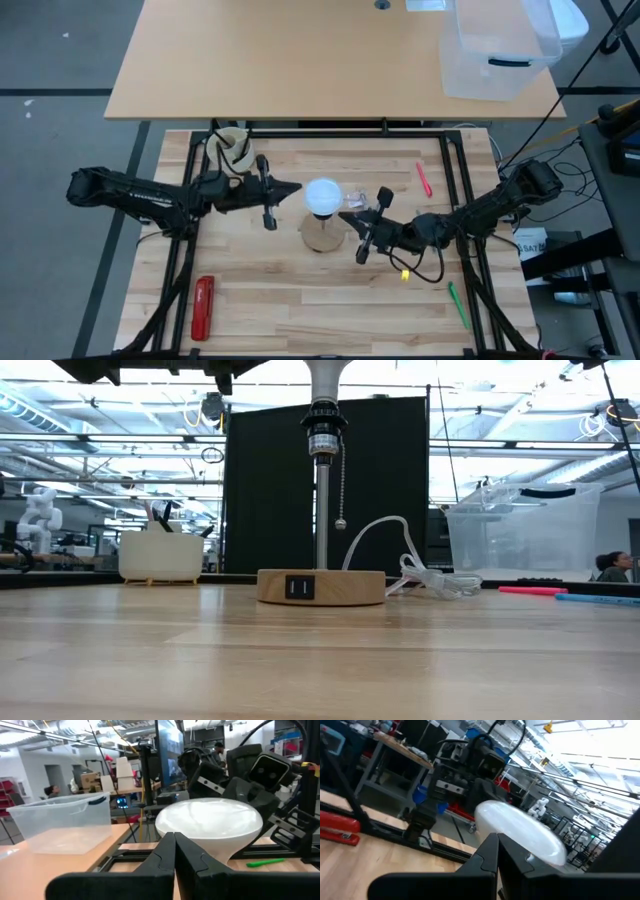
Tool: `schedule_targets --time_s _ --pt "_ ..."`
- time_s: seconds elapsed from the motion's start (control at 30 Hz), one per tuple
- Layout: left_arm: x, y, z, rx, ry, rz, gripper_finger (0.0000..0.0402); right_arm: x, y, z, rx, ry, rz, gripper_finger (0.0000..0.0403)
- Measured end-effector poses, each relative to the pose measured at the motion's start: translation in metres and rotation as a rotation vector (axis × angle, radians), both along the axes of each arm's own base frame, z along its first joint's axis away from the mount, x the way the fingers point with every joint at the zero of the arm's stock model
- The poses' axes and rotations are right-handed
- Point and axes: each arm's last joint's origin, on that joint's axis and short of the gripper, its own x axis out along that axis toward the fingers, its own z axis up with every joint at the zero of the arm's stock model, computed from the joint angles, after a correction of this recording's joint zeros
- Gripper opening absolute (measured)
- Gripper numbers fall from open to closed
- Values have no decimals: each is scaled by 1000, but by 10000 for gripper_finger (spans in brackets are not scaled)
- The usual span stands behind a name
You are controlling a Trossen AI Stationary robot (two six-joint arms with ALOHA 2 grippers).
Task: Screw lightbulb
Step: Remove the lightbulb from the desk lamp
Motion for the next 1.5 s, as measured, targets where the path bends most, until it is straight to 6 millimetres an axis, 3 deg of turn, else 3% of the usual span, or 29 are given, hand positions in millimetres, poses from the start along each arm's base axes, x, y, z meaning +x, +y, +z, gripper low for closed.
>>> schedule_targets --time_s 0.83,1.1,1.3,1.5 --pt "1 -16 -2 24 10 -195 0 3 -16 1 0 3 -119 0" --pt "9 -27 -13 47 58 -285 0 6 -25 0 4 5 -144 0" --pt "6 -31 -10 106 46 -184 0 5 -21 -1 1 19 -132 0" --pt "3 -23 -5 123 29 -68 0 2 -7 -5 -17 63 -83 0"
